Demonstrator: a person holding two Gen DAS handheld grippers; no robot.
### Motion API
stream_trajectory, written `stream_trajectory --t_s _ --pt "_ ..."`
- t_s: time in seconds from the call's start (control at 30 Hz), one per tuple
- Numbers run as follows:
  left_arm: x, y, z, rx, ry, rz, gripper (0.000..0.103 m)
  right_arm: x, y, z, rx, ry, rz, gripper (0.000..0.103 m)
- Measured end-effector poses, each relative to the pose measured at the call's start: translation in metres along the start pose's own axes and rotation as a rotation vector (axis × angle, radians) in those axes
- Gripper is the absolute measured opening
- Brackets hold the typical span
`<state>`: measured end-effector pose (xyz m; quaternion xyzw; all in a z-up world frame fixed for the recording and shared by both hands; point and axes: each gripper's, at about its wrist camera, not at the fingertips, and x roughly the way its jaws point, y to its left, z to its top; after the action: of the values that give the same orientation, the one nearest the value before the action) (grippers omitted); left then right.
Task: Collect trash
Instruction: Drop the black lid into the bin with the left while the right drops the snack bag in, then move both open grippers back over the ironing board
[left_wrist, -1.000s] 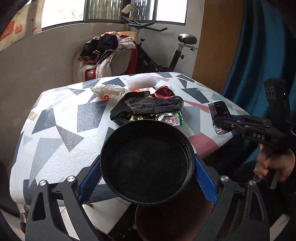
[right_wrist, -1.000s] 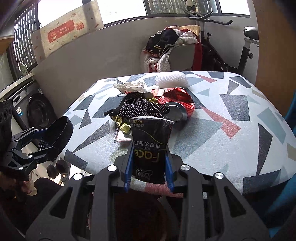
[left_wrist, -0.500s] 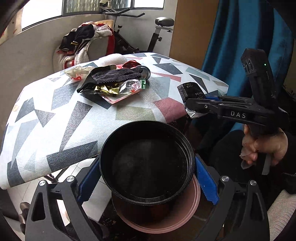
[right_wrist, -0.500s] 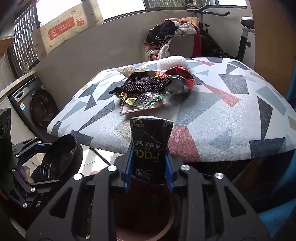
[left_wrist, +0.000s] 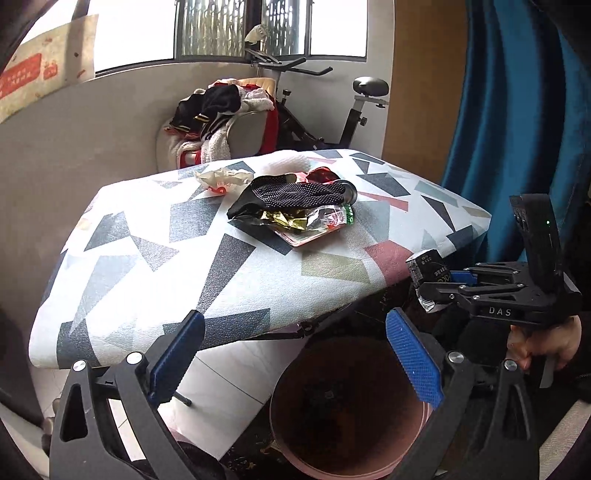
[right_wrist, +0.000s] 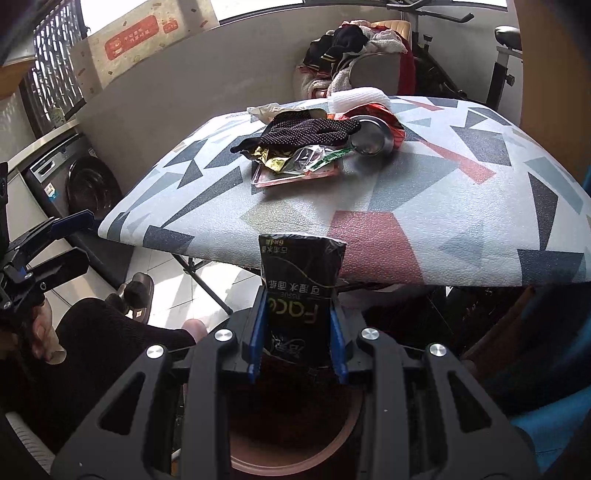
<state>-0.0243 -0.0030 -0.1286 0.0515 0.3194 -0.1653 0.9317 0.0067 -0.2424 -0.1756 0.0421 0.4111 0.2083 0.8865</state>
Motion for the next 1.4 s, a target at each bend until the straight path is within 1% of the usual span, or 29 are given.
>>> stream_trajectory --t_s 0.07,0.13,0.33,0.47,0.6,0.73,0.77,0.8,0.83,0.87,0.9,0.93,1.0,1.2,1.4 --pt "-0.003 0.009 -0.002 -0.016 -0.019 0.041 0.096 0.005 0.003 -0.002 -0.016 0.017 0.002 0.032" --pt "-0.003 0.016 -0.006 -0.032 -0.024 0.067 0.096 0.009 0.007 -0.004 -0.034 0.036 0.002 0.032" --pt "-0.001 0.028 -0.020 -0.078 -0.020 0.095 0.096 0.024 0.022 -0.010 -0.104 0.102 -0.013 0.033" --pt "0.003 0.032 -0.024 -0.100 -0.013 0.126 0.096 0.032 0.031 -0.014 -0.151 0.132 -0.019 0.033" --pt "0.007 0.035 -0.026 -0.115 0.004 0.140 0.096 0.037 0.036 -0.016 -0.170 0.154 -0.025 0.035" --pt "0.012 0.033 -0.026 -0.110 0.021 0.148 0.096 0.041 0.038 -0.018 -0.183 0.171 -0.038 0.037" --pt "0.013 0.032 -0.026 -0.108 0.023 0.147 0.096 0.042 0.038 -0.018 -0.185 0.177 -0.043 0.041" --pt "0.014 0.032 -0.026 -0.106 0.026 0.147 0.096 0.043 0.038 -0.018 -0.188 0.181 -0.048 0.051" --pt "0.015 0.032 -0.026 -0.104 0.029 0.149 0.096 0.044 0.039 -0.018 -0.191 0.183 -0.057 0.057" --pt "0.015 0.031 -0.027 -0.104 0.032 0.149 0.096 0.044 0.039 -0.019 -0.192 0.183 -0.068 0.070" --pt "0.016 0.032 -0.027 -0.106 0.034 0.149 0.096 0.044 0.039 -0.018 -0.192 0.182 -0.076 0.080" --pt "0.016 0.032 -0.027 -0.108 0.035 0.150 0.096 0.044 0.038 -0.018 -0.190 0.179 -0.083 0.084" --pt "0.016 0.033 -0.027 -0.114 0.036 0.152 0.096 0.044 0.036 -0.018 -0.180 0.178 -0.096 0.094" --pt "0.016 0.036 -0.028 -0.124 0.039 0.157 0.096 0.042 0.029 -0.014 -0.151 0.168 -0.112 0.097" --pt "0.017 0.036 -0.027 -0.121 0.041 0.159 0.096 0.033 0.024 -0.007 -0.123 0.116 -0.109 0.097"
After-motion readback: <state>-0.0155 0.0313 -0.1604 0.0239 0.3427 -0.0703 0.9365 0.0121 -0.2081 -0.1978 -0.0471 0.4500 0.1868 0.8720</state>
